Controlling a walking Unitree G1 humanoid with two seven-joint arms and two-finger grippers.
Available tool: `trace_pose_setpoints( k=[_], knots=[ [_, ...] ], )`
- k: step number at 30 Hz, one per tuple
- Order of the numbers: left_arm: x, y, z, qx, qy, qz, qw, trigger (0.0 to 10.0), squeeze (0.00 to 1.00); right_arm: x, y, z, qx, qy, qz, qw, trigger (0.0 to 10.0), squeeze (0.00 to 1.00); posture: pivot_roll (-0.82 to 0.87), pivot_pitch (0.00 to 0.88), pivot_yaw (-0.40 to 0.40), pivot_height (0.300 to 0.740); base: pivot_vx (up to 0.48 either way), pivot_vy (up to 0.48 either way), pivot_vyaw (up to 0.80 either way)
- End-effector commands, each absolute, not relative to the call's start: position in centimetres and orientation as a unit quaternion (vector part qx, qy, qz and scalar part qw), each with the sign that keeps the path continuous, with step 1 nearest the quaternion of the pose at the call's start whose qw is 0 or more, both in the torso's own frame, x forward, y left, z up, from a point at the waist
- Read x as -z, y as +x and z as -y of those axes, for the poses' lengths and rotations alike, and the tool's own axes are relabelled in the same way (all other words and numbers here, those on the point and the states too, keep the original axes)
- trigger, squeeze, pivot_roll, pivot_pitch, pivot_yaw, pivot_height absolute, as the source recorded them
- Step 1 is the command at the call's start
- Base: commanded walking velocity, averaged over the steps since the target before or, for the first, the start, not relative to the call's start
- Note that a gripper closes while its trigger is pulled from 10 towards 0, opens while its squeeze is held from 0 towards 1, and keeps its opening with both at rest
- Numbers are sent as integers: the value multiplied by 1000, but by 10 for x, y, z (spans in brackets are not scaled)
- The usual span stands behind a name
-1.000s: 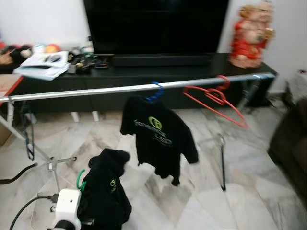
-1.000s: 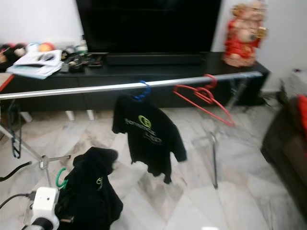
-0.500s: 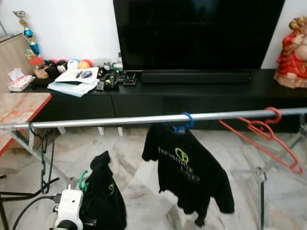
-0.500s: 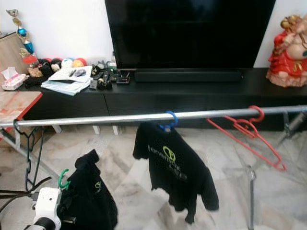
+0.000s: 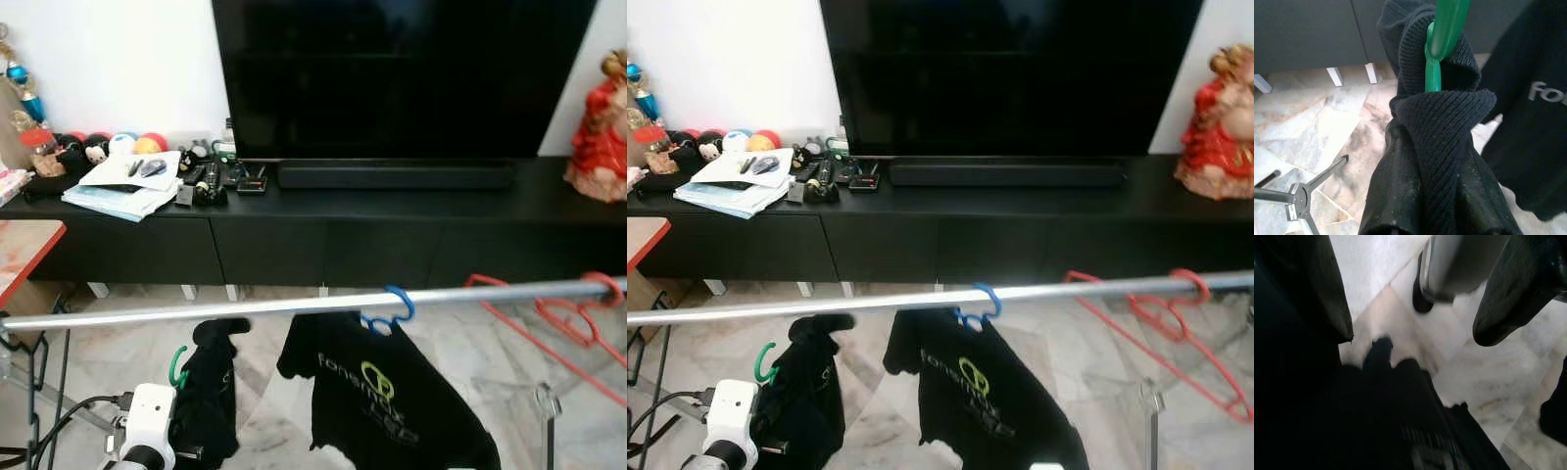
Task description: Hang hanger
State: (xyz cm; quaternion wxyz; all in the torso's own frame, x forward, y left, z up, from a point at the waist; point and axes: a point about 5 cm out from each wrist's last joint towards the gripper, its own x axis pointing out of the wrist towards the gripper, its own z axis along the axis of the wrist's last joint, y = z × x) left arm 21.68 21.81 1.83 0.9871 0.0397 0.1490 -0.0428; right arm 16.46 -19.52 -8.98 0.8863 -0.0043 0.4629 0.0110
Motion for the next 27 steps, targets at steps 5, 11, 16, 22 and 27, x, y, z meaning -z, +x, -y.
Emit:
trace_pose_setpoints(
  k=[5, 11, 16, 22, 27],
  knots=[
    [-20, 214, -222, 34, 58, -142, 988, 10000, 0, 93, 160, 188, -20, 3, -473, 881, 10000, 0, -34, 29, 26, 740, 0, -467, 0],
    [-20, 213, -219, 38, 59, -141, 987, 10000, 0, 93, 161, 187, -27, -1, -473, 881, 10000, 0, -34, 35, 25, 740, 0, -469, 0],
    [-19, 211, -219, 40, 62, -144, 987, 10000, 0, 93, 161, 185, -34, -4, -474, 880, 10000, 0, -30, 39, 23, 740, 0, -448, 0],
    [-19, 208, -219, 41, 67, -142, 987, 10000, 0, 94, 159, 182, -38, -4, -475, 879, 10000, 0, -25, 41, 21, 740, 0, 0, 0],
    [-26, 208, -229, 40, 97, -132, 986, 10000, 0, 94, 159, 183, -39, -6, -475, 879, 10000, 0, -22, 45, 17, 740, 0, 0, 0]
  ],
)
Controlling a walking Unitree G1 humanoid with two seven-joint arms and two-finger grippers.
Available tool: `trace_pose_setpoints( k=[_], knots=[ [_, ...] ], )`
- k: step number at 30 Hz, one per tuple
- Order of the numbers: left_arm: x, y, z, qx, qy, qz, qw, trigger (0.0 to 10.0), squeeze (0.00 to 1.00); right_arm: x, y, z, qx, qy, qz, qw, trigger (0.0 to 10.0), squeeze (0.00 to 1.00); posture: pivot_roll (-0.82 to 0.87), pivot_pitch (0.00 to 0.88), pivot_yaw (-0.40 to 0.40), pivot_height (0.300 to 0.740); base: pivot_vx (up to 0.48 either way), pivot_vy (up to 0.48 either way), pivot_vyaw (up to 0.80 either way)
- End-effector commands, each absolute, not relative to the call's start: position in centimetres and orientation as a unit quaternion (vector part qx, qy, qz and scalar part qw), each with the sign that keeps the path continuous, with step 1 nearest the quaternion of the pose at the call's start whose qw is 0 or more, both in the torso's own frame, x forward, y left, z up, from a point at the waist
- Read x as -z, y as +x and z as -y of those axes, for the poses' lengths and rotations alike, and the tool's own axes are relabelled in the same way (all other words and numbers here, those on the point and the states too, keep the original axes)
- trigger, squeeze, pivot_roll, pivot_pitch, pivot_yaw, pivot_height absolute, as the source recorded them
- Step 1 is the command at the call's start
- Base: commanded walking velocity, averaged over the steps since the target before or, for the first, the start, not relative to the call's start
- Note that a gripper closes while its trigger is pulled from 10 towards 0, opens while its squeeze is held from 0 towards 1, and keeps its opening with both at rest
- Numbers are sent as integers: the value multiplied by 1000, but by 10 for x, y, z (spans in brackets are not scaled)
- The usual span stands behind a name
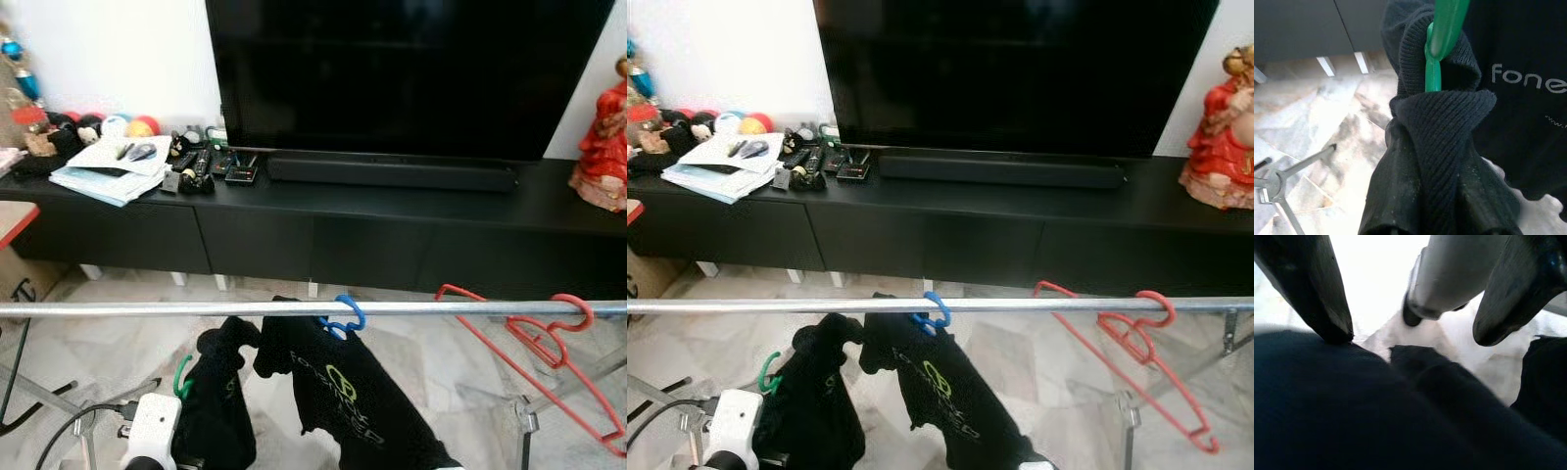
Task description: Hang hanger
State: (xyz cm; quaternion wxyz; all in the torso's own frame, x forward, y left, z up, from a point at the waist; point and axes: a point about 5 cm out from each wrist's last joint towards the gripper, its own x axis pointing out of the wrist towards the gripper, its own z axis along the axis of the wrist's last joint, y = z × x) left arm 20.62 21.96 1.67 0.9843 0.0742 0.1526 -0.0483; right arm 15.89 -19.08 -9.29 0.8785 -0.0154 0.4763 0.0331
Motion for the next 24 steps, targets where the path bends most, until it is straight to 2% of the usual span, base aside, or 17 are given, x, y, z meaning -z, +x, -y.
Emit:
trace_pose_setpoints(
  k=[1, 3, 9, 24],
  knots=[
    [-28, 209, -231, 40, 103, -130, 985, 10000, 0, 94, 159, 183, -39, -6, -475, 879, 10000, 0, -22, 45, 17, 740, 0, 0, 0],
    [-38, 214, -242, 47, 132, -112, 984, 10000, 0, 93, 159, 185, -40, -10, -474, 879, 10000, 0, -19, 46, 10, 740, 0, 0, 0],
    [-54, 219, -248, 124, 228, -92, 961, 10000, 0, 93, 160, 186, -44, -15, -474, 879, 10000, 0, -13, 47, 8, 740, 0, 0, 0],
    [-82, 251, -249, 73, 189, -35, 979, 10000, 0, 93, 159, 187, -46, -20, -475, 879, 10000, 0, -20, 37, 2, 740, 0, 0, 0]
  ],
)
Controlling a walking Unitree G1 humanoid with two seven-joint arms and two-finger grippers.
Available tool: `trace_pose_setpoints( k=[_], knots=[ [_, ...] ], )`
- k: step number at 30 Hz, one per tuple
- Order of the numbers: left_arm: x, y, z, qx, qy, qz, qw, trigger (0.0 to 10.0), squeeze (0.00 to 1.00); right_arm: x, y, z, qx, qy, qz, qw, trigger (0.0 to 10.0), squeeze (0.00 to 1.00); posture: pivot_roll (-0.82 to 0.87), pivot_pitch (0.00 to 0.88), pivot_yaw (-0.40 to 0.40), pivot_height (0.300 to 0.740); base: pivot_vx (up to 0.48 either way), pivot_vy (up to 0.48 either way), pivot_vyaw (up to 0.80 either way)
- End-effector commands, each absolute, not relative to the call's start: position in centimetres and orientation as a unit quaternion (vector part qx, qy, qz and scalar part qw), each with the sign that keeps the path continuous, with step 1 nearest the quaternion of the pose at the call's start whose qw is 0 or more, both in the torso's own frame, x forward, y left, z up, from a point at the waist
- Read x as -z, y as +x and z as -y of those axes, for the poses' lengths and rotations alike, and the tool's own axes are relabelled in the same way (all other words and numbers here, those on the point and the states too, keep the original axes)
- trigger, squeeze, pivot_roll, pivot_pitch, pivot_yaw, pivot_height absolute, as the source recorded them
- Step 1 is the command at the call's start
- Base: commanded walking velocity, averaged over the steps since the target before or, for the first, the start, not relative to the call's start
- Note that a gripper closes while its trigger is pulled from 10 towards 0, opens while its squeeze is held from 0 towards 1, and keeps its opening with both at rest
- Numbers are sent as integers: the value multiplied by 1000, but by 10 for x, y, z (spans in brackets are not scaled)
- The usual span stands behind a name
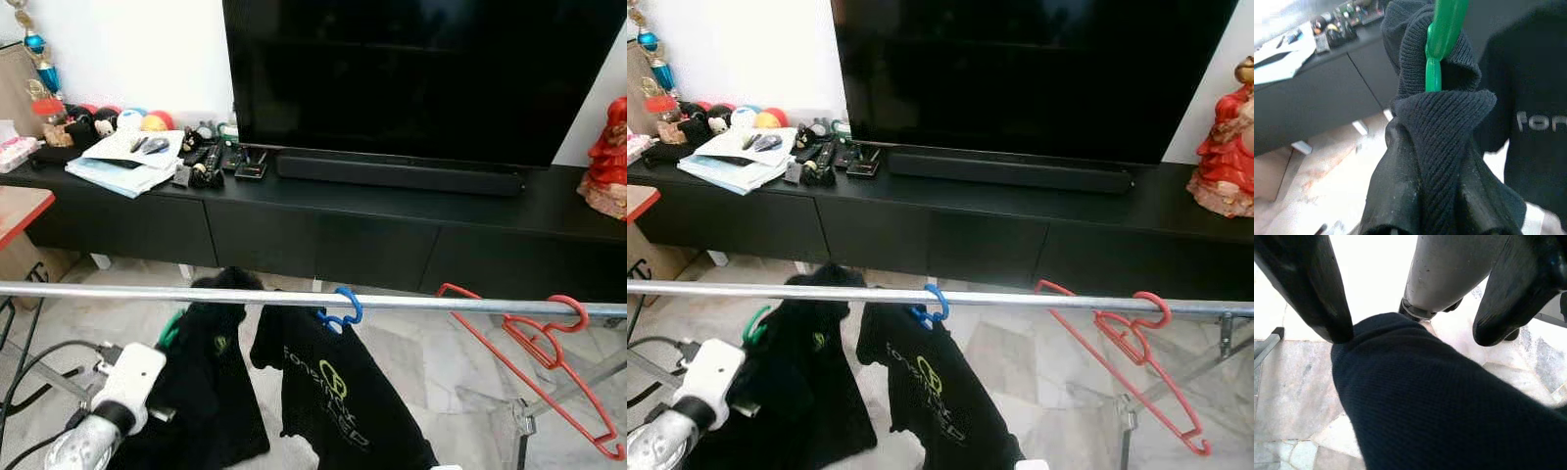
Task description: Hang hanger
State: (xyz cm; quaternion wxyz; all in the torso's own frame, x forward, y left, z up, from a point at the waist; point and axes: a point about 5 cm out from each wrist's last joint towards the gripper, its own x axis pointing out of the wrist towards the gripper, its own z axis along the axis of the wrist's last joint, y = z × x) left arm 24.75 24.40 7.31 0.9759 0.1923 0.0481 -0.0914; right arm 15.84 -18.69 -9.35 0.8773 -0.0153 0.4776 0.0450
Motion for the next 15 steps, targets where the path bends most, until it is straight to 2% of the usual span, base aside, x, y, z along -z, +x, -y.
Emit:
trace_pose_setpoints(
  k=[1, 15],
  knots=[
    [-82, 251, -249, 73, 189, -35, 979, 10000, 0, 93, 159, 187, -46, -20, -475, 879, 10000, 0, -20, 37, 2, 740, 0, 0, 0],
    [-82, 274, -253, 23, 139, -64, 988, 10000, 0, 94, 158, 187, -48, -23, -477, 877, 10000, 0, -25, 18, 0, 740, 0, 0, 0]
  ],
)
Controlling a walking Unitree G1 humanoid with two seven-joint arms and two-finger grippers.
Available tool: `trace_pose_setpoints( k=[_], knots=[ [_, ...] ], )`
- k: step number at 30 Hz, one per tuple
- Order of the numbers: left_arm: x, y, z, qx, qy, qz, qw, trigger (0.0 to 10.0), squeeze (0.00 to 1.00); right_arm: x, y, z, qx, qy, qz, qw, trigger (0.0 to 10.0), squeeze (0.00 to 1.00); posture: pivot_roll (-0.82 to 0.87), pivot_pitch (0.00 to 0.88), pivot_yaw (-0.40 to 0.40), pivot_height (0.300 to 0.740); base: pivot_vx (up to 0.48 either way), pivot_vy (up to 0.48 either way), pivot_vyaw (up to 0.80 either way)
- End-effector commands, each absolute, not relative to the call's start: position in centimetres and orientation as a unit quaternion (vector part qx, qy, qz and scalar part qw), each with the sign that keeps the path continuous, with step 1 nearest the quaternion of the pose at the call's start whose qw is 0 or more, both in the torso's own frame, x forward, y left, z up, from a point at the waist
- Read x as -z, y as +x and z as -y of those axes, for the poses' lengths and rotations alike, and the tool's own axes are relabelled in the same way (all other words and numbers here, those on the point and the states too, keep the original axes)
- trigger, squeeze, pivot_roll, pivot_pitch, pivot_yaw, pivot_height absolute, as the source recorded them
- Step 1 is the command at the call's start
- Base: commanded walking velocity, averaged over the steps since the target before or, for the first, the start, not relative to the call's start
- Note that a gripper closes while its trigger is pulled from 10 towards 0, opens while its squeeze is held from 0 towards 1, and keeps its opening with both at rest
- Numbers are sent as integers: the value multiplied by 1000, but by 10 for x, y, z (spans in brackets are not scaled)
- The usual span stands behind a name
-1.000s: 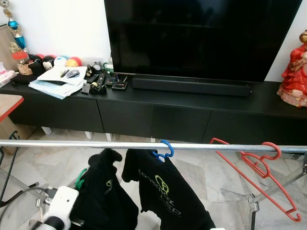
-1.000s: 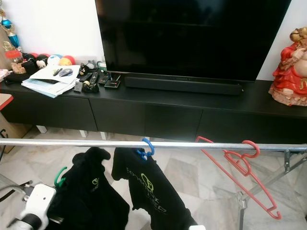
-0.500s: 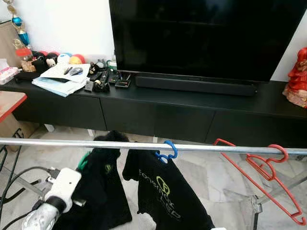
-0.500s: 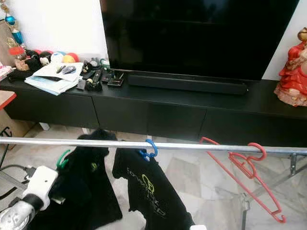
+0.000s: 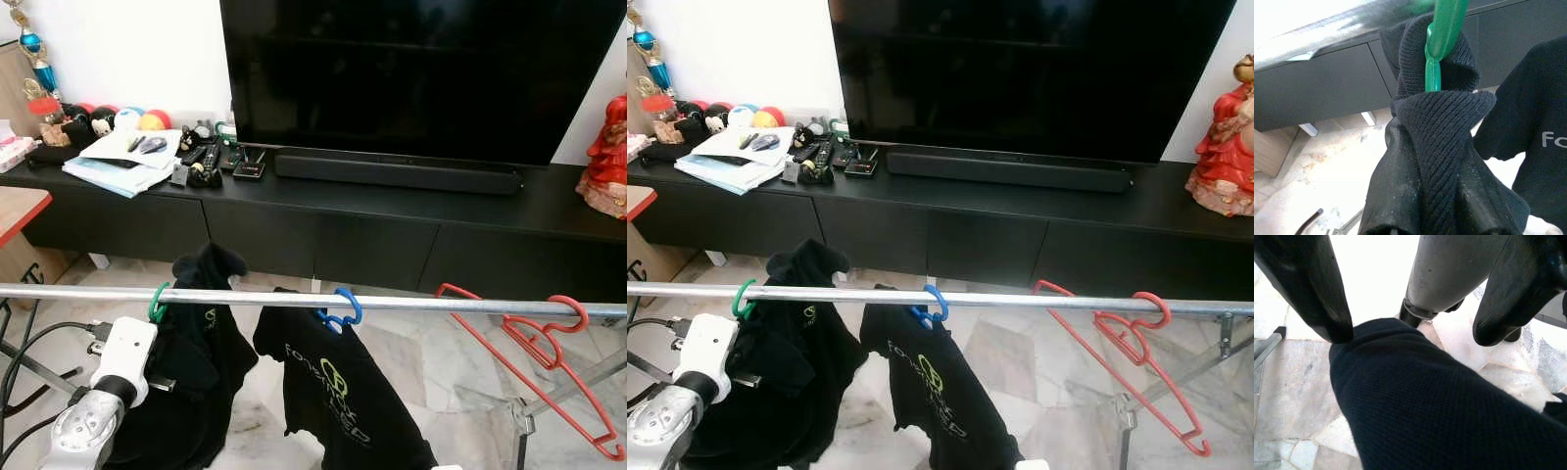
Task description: Hang hanger
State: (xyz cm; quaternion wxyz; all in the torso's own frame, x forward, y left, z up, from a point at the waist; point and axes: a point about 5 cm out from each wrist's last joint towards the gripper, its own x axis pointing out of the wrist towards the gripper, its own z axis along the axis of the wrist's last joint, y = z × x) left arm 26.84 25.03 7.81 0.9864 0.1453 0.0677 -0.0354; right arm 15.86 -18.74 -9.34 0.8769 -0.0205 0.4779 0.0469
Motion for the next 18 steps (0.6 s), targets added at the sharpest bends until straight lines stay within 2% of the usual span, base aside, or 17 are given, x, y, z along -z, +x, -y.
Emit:
trace_pose_setpoints(
  k=[1, 18],
  knots=[
    [-80, 275, -252, 22, 139, -72, 987, 10000, 0, 94, 158, 187, -48, -23, -478, 877, 10000, 0, -27, 16, 1, 740, 0, 0, 0],
    [-65, 275, -240, 32, 116, -132, 984, 10000, 0, 95, 155, 186, -49, -23, -482, 874, 10000, 0, -27, 24, 3, 740, 0, 0, 0]
  ],
)
